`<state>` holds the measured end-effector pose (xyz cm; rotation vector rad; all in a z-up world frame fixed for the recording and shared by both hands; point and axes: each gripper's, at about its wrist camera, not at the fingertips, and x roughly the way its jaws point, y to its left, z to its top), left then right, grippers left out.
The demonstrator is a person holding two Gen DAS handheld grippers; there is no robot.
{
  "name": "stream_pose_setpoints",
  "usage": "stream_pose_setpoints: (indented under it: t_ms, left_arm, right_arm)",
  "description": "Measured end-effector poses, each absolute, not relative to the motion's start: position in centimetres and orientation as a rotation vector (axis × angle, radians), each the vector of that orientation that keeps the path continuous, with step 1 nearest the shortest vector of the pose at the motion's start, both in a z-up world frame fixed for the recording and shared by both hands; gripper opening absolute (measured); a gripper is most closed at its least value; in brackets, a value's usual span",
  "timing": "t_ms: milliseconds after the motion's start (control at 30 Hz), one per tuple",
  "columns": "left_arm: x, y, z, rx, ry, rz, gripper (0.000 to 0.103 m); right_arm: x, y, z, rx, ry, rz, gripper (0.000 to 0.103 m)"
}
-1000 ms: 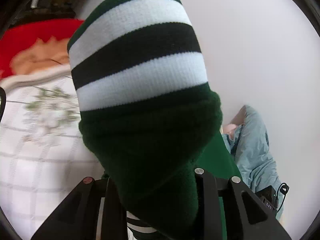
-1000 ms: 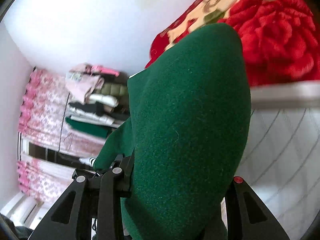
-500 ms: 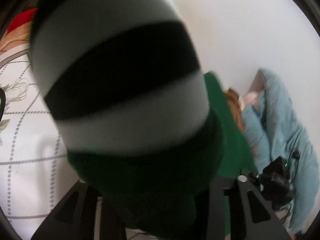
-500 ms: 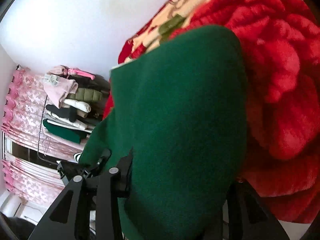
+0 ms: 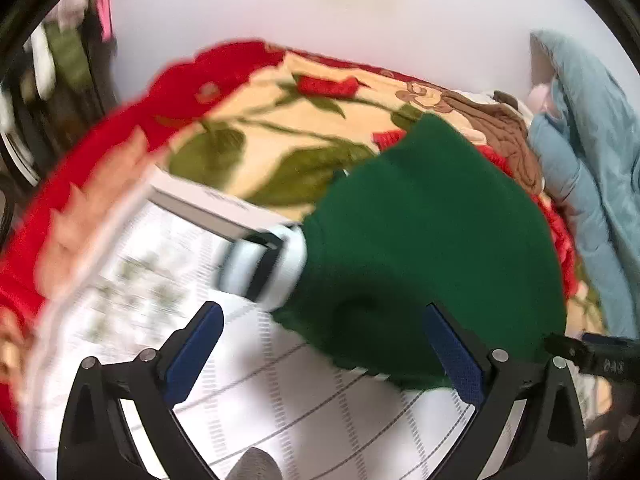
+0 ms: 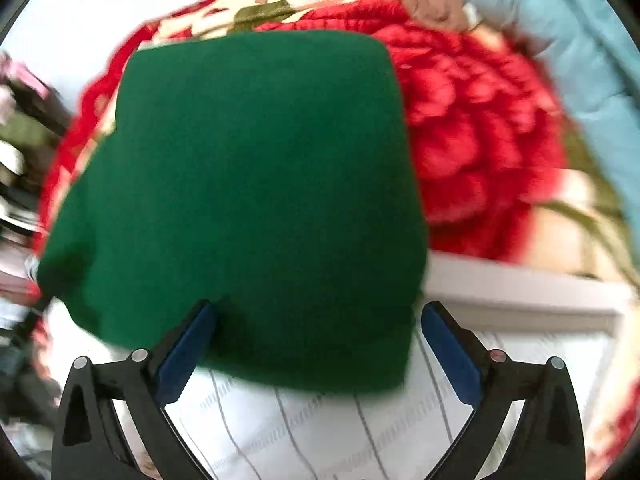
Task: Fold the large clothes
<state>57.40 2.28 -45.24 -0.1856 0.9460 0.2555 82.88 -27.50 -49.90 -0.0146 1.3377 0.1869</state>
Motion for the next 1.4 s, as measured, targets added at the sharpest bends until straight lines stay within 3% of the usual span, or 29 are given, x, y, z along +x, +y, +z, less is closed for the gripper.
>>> stream_pose_setpoints:
  t_ms: [233, 833, 1133, 1400]
  left_arm:
    - [54.3, 0.5, -37.3, -0.036, 0.958, 0.275, 0.103]
    - [35.4, -4.2, -12.1, -0.021, 0.904, 0.183, 0.103]
    - [28.6, -5.0, -5.2, -0.026, 0.845, 0.165, 0.103]
    - [25.4, -5.8, -2.0, -0.020, 0.806, 0.138, 0.103]
  right_arm:
    - [75.4, -28.0, -40.6, -0.093, 1.199, 0.036, 0.103]
    - [50.3, -28.9, -5.7, -0.077, 0.990, -0.080, 0.103]
    - [39.4, -29.4, 5.2, -0.081, 0.875, -0.085, 0.103]
    - [33.5, -29.9, 11.0, -0.051, 0.816, -0.056, 0.103]
